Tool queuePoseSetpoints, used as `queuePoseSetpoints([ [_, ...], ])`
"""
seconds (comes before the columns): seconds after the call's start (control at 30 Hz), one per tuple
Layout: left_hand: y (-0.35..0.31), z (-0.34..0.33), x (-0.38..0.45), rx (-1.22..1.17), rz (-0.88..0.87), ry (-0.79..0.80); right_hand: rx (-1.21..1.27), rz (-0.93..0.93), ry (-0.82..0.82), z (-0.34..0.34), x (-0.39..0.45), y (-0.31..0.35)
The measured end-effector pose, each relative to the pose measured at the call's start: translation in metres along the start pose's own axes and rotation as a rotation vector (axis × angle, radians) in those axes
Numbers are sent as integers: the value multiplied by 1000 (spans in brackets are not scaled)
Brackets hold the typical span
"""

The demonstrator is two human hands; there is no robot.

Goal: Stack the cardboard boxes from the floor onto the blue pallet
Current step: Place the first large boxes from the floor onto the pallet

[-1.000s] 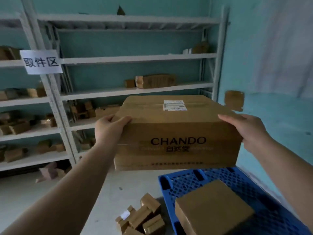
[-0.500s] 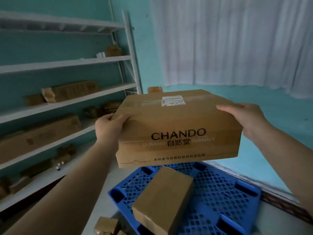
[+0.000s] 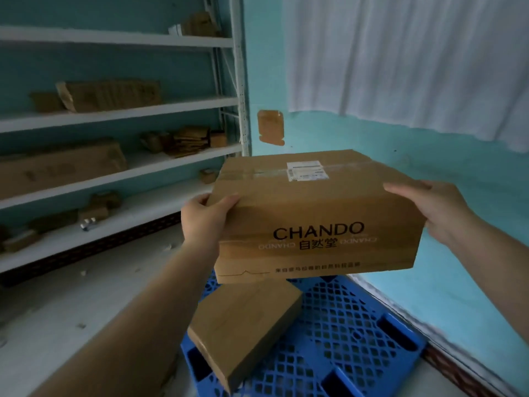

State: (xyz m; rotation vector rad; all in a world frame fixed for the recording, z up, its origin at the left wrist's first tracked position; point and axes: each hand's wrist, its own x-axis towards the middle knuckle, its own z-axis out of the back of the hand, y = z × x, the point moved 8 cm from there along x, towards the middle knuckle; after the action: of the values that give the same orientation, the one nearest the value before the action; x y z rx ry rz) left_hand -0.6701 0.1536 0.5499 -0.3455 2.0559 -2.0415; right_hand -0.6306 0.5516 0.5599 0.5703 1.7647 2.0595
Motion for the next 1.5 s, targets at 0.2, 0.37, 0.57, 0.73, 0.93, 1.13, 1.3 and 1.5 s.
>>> queuePoseSetpoints([
  [0.2,65,-55,5,25,59,-139,-26,-43,161,-3,89,-64],
  [0.37,143,-72,14,84,170,-153,-90,2,244,-27,130,-113],
  [0.57,207,-90,12,110,267,-209,-125,23,393,-46,167,-167],
  [0.73,268,-119,-23,70,409,-355,-177,-31,582,-59,204,-224],
  [0.93,338,-159,-63,3,541,-442,-273,-134,769,-71,233,-301],
  [1.13,383,-162,-44,73,557,-484,-257,-274,792,-95,246,-379],
  [1.3,447,-183,-34,174,565,-416,-231,-419,806,-95,257,-453],
  [1.5,540,-220,-60,216,651,-381,-303,-561,768,-63,262,-554],
])
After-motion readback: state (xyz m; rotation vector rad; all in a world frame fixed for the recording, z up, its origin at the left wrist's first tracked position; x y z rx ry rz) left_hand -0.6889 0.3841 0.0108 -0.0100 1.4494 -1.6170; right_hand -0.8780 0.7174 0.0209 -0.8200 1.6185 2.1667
